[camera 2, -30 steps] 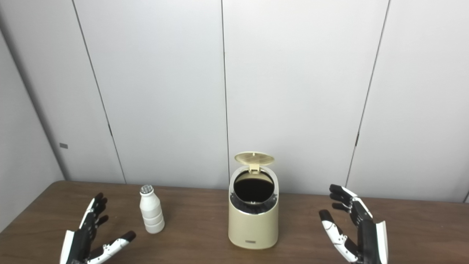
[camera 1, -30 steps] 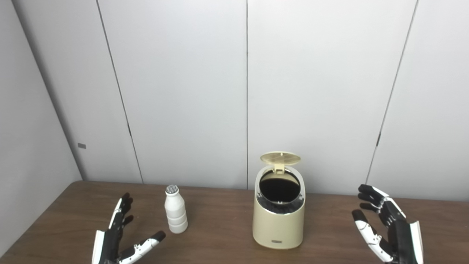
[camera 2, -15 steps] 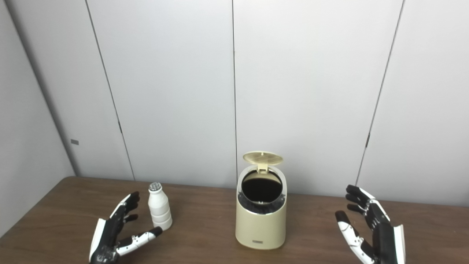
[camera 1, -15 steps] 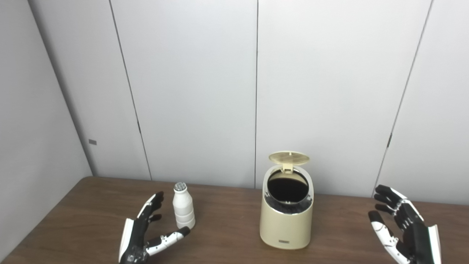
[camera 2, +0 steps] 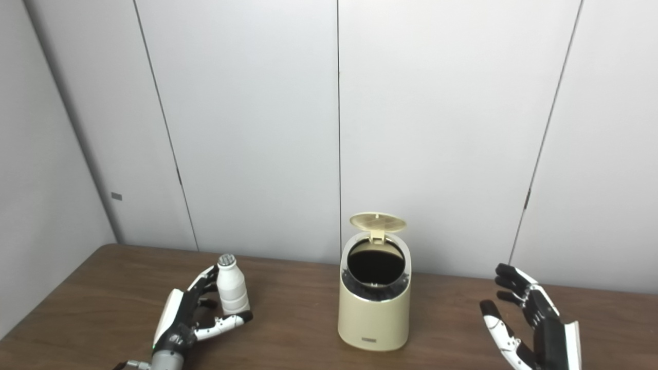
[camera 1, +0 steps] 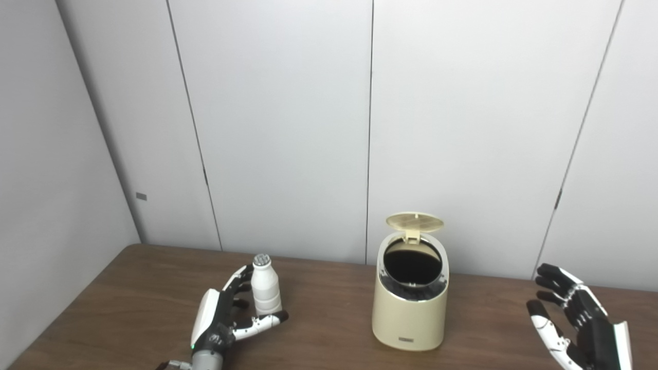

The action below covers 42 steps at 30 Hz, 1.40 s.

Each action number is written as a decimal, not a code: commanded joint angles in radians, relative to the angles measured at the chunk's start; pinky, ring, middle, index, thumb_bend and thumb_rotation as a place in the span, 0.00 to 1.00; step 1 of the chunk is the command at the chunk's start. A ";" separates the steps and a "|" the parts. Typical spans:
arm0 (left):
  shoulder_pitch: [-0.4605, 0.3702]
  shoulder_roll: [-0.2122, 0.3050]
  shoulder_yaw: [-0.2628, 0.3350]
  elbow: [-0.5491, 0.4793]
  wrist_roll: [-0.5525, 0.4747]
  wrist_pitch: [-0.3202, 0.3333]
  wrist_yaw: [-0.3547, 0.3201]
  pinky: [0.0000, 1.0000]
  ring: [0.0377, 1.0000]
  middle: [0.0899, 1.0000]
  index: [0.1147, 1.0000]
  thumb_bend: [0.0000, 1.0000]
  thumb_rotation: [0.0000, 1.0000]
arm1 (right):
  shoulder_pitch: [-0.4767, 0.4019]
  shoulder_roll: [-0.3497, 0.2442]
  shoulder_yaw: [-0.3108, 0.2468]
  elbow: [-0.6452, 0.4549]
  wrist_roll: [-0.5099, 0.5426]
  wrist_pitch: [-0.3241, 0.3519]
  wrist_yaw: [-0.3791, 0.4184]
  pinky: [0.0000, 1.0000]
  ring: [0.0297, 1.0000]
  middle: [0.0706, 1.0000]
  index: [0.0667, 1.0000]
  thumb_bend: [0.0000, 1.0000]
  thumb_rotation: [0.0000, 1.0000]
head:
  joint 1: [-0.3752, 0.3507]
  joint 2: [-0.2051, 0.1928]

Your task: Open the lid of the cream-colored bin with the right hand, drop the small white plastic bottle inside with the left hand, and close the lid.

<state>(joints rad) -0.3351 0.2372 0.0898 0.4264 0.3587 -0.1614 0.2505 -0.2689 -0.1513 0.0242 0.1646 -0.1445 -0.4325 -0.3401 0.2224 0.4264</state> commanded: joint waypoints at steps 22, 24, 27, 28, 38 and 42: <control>-0.080 -0.047 0.047 0.081 -0.151 -0.176 0.116 0.46 0.49 0.46 0.42 0.61 0.01 | -0.017 0.035 -0.040 -0.062 -0.073 -0.030 0.030 0.65 0.73 0.74 0.72 0.30 0.51 | -0.010 -0.002; -0.082 -0.059 0.061 0.066 -0.162 -0.175 0.124 0.44 0.49 0.44 0.38 0.52 0.00 | -0.018 0.038 -0.043 -0.064 -0.076 -0.031 0.034 0.65 0.73 0.74 0.71 0.30 0.51 | -0.013 -0.002; -0.079 -0.068 0.067 0.020 -0.182 -0.152 0.108 0.53 0.46 0.45 0.38 0.50 0.00 | -0.022 0.037 -0.041 -0.056 -0.073 -0.036 0.035 0.65 0.73 0.74 0.71 0.30 0.52 | -0.015 -0.002; -0.077 -0.068 0.066 0.002 -0.181 -0.142 0.103 0.57 0.54 0.47 0.38 0.51 0.00 | -0.023 0.038 -0.041 -0.055 -0.077 -0.036 0.034 0.64 0.72 0.73 0.71 0.30 0.52 | -0.018 -0.004; -0.071 -0.077 0.058 -0.113 -0.192 -0.087 0.060 0.65 0.69 0.45 0.41 0.52 0.00 | -0.026 0.046 -0.041 -0.051 -0.084 -0.037 0.025 0.64 0.72 0.73 0.71 0.30 0.49 | -0.029 -0.009; -0.062 -0.088 0.044 -0.184 -0.208 -0.111 0.031 0.67 0.69 0.44 0.41 0.52 0.00 | -0.027 0.059 -0.046 -0.057 -0.108 -0.034 0.020 0.63 0.72 0.73 0.70 0.28 0.47 | -0.040 -0.010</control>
<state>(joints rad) -0.3630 0.1469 0.1417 0.2935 0.1530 -0.2372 0.2904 -0.2609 -0.0951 -0.0172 0.1400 -0.2423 -0.4325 -0.3093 0.1826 0.4157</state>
